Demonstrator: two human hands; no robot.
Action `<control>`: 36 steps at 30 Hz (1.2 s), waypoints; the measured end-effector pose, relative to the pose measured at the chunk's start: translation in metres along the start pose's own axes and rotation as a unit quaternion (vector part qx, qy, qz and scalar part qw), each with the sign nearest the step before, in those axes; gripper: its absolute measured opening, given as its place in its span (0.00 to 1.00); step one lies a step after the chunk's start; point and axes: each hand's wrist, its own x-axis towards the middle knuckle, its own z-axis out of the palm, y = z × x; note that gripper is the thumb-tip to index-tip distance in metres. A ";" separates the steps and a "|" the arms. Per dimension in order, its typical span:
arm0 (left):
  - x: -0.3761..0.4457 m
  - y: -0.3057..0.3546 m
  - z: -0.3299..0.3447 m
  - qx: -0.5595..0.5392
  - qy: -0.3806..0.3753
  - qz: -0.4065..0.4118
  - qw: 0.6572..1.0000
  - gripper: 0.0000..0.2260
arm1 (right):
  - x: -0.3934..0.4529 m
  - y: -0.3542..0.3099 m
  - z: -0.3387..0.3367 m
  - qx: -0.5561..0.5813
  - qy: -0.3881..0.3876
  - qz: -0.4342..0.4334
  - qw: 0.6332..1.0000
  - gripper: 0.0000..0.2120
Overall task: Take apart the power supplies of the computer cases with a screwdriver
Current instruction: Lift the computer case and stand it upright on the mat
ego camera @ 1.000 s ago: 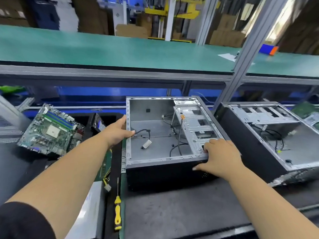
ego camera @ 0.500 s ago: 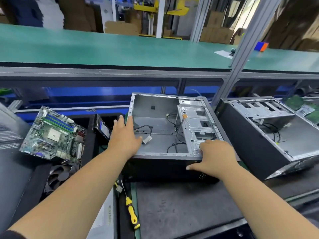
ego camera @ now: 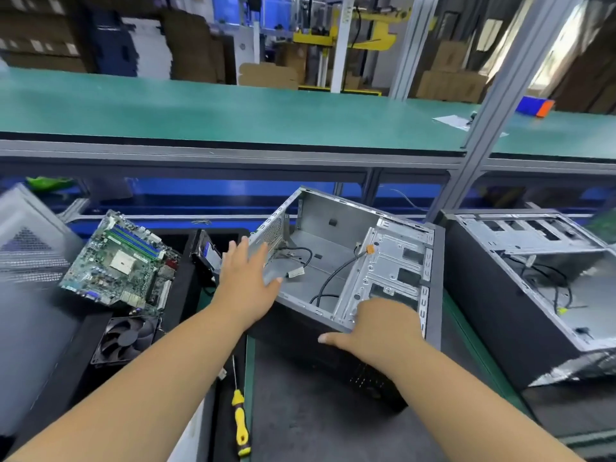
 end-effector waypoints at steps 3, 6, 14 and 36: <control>-0.004 0.005 0.007 -0.002 0.026 -0.054 0.998 0.34 | 0.007 0.023 -0.010 0.089 0.008 -0.043 0.995 0.39; -0.006 0.020 0.011 0.002 0.028 -0.108 0.994 0.38 | 0.025 0.057 -0.020 0.108 0.062 -0.064 0.990 0.31; -0.021 0.084 0.034 -0.029 0.066 -0.234 0.970 0.45 | 0.088 0.140 -0.015 0.157 0.124 -0.093 0.975 0.16; -0.052 0.123 0.055 -0.058 -0.027 -0.342 0.938 0.56 | 0.167 0.177 0.005 0.135 0.081 -0.099 0.983 0.37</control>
